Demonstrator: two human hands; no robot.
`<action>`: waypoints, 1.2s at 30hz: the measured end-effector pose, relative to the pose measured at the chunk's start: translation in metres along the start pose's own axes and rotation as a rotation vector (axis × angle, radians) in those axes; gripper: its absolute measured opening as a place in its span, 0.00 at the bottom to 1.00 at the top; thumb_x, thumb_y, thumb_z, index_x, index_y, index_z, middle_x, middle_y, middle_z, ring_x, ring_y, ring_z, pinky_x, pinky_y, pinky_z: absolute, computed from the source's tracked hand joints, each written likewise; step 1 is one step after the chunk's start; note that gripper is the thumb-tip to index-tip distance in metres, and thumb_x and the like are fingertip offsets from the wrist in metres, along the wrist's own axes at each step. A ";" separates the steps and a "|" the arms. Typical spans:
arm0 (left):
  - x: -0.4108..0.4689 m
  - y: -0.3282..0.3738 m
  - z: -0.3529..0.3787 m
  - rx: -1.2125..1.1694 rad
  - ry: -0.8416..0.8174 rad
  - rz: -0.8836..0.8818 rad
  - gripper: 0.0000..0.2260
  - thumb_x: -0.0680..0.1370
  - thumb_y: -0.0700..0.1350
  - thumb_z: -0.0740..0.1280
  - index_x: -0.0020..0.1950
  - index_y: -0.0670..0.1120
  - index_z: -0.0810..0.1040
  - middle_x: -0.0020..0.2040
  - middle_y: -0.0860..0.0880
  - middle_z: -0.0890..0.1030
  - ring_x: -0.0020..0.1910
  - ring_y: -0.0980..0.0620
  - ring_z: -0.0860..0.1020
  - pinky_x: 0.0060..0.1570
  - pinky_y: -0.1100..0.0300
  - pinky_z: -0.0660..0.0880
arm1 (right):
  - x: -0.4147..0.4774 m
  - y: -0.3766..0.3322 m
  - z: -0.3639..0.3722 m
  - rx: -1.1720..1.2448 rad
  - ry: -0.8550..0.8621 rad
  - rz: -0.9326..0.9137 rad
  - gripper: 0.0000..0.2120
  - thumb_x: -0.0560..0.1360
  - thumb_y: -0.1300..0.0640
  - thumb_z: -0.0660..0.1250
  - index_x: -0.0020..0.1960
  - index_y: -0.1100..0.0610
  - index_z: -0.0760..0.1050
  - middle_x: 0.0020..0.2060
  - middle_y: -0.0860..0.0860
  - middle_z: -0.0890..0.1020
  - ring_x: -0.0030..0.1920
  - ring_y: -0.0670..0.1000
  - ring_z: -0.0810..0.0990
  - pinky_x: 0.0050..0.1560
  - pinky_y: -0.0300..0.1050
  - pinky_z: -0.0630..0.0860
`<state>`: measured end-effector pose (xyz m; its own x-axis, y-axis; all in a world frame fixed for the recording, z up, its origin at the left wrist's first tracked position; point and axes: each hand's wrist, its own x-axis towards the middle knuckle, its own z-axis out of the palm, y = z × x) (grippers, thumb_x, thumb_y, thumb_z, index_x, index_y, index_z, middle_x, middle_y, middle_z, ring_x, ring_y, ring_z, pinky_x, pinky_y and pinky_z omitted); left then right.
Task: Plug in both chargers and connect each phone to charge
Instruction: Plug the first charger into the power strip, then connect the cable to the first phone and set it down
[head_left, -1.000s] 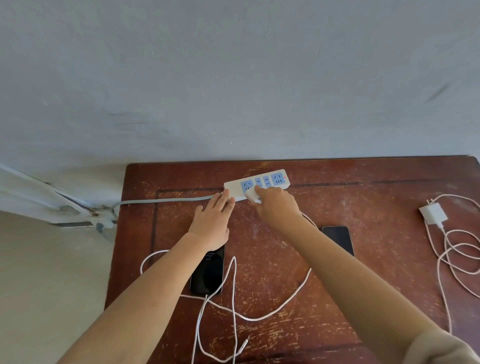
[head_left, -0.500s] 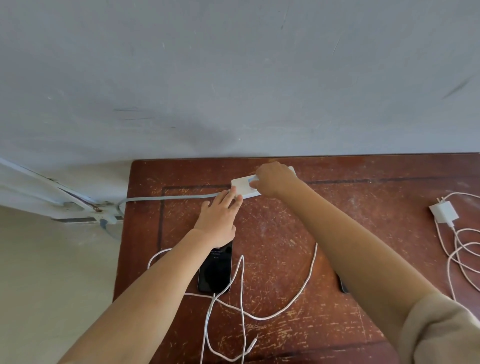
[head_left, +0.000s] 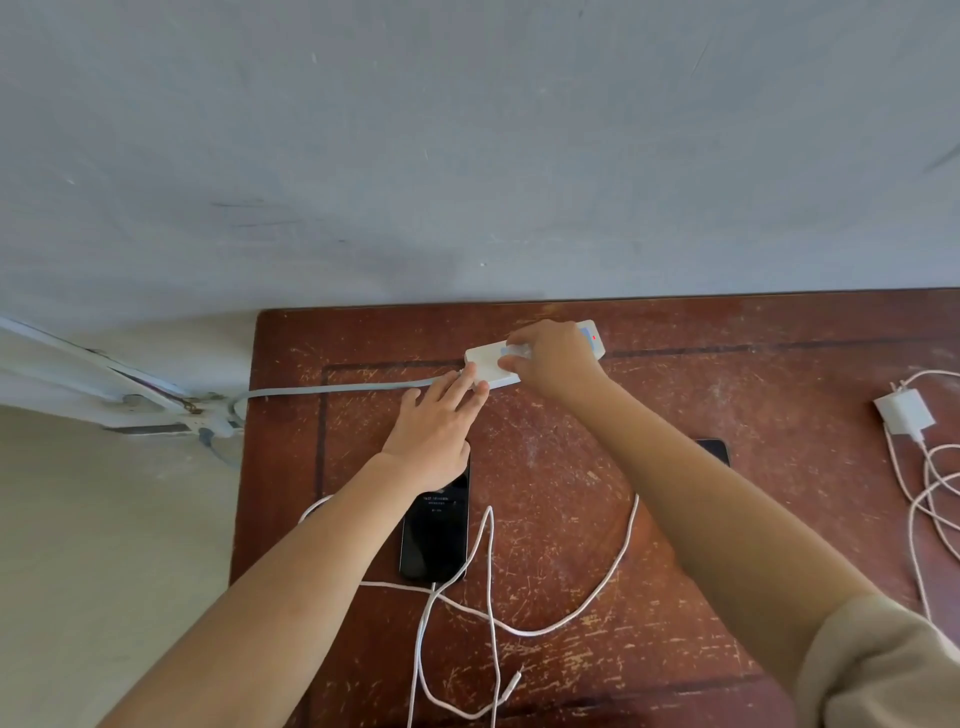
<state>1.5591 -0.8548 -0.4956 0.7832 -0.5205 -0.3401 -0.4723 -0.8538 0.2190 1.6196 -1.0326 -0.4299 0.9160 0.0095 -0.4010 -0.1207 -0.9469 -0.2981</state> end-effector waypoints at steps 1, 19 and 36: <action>0.000 -0.001 0.000 0.002 -0.004 0.003 0.32 0.80 0.46 0.62 0.81 0.48 0.50 0.83 0.46 0.45 0.80 0.44 0.50 0.73 0.39 0.61 | 0.002 0.002 -0.002 0.040 0.006 0.010 0.17 0.77 0.49 0.70 0.64 0.55 0.81 0.63 0.53 0.82 0.62 0.56 0.79 0.58 0.48 0.75; -0.066 -0.003 -0.037 -0.427 0.309 -0.285 0.20 0.79 0.41 0.63 0.72 0.47 0.73 0.75 0.45 0.70 0.71 0.44 0.70 0.69 0.44 0.68 | -0.072 -0.012 0.009 0.019 0.506 -0.094 0.27 0.77 0.46 0.68 0.73 0.55 0.70 0.76 0.62 0.65 0.77 0.63 0.60 0.76 0.61 0.56; -0.240 0.033 0.102 -0.205 0.319 -0.262 0.05 0.74 0.40 0.73 0.44 0.46 0.78 0.38 0.49 0.79 0.38 0.48 0.77 0.40 0.51 0.75 | -0.303 0.040 0.194 0.353 0.072 0.358 0.22 0.74 0.31 0.63 0.44 0.51 0.72 0.39 0.47 0.81 0.42 0.52 0.81 0.41 0.47 0.76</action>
<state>1.3144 -0.7597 -0.5003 0.9659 -0.2309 -0.1170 -0.1774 -0.9197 0.3503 1.2626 -1.0111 -0.4885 0.8162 -0.3296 -0.4745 -0.5423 -0.7203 -0.4325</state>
